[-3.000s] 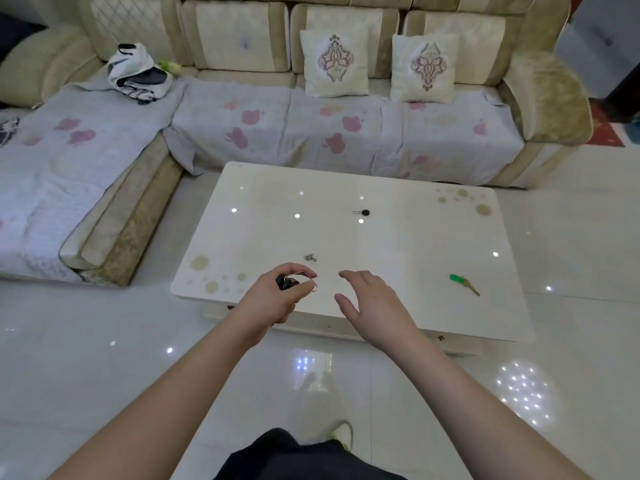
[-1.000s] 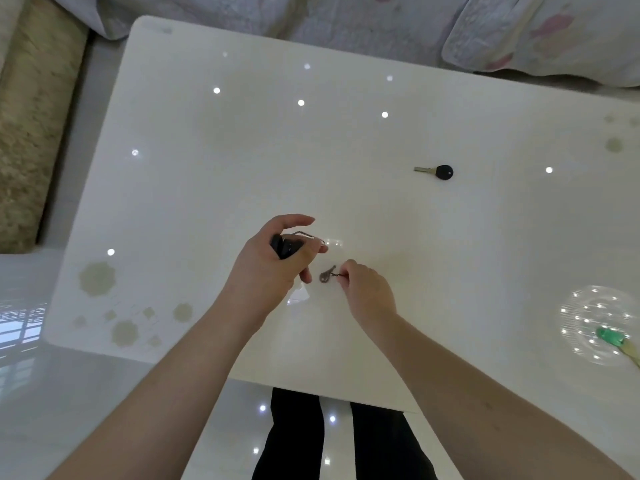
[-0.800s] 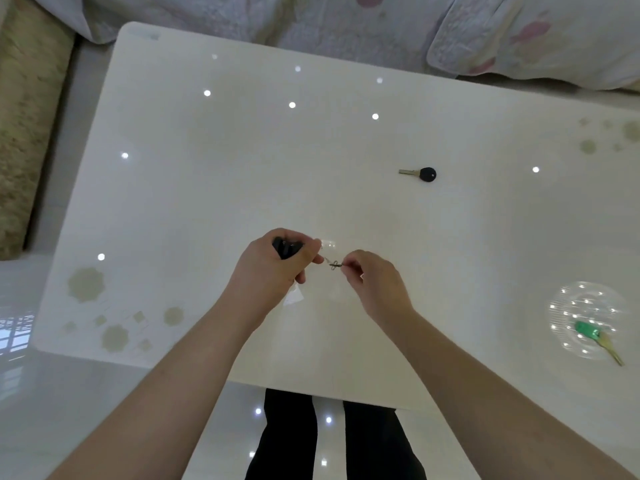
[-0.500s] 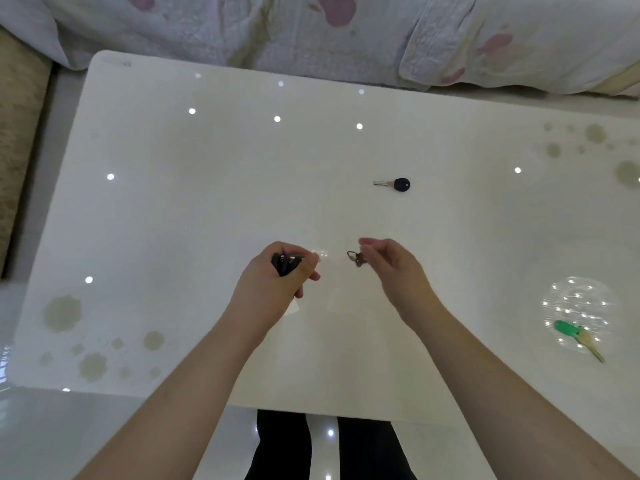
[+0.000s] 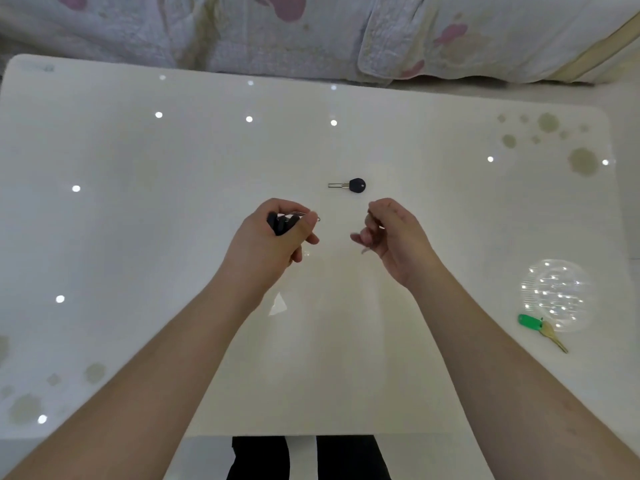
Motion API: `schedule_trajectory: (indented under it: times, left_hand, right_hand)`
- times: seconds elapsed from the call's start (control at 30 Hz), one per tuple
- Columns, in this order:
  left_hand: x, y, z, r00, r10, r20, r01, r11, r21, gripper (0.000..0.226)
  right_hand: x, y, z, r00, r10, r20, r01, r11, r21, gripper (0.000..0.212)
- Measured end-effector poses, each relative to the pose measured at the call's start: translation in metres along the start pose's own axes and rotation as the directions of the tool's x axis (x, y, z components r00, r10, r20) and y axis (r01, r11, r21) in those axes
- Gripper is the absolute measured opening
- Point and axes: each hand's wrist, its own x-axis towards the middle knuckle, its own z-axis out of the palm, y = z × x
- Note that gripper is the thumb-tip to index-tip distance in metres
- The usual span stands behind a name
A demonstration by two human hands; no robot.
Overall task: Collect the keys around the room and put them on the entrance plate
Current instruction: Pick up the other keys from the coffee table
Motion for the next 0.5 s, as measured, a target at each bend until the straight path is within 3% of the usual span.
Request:
schedule_trajectory:
  times: [0.07,0.13,0.17,0.3,0.37,0.5]
  left_hand:
    - [0.005,0.001,0.006,1.0,-0.018,-0.019,0.018,1.0,0.004,0.014]
    - [0.008,-0.001,0.01,0.999,-0.038,-0.032,0.038,0.999,0.014,0.014]
    - [0.01,-0.001,0.012,0.999,-0.043,-0.032,0.043,0.999,0.02,0.013]
    - [0.016,-0.004,0.013,0.998,-0.05,-0.036,0.05,0.999,0.019,0.013]
    - [0.021,-0.003,0.013,0.998,-0.05,-0.045,0.051,0.998,0.021,0.012]
    - [0.032,0.003,0.01,0.998,-0.027,-0.049,0.029,0.999,0.033,0.011]
  right_hand:
    - [0.008,0.003,-0.009,0.998,0.03,-0.051,-0.046,0.932,-0.36,0.024]
    - [0.018,0.01,-0.016,0.996,0.004,-0.095,-0.068,0.718,-0.693,0.033]
    - [0.024,0.014,-0.019,0.994,-0.037,-0.1,-0.054,0.629,-0.776,0.036]
    - [0.053,0.021,-0.027,0.975,-0.206,-0.084,0.003,0.389,-0.921,0.026]
    - [0.07,0.017,-0.027,0.963,-0.257,-0.078,0.02,0.358,-0.933,0.012]
    - [0.103,0.012,-0.018,0.959,-0.282,-0.028,0.075,0.346,-0.935,0.034]
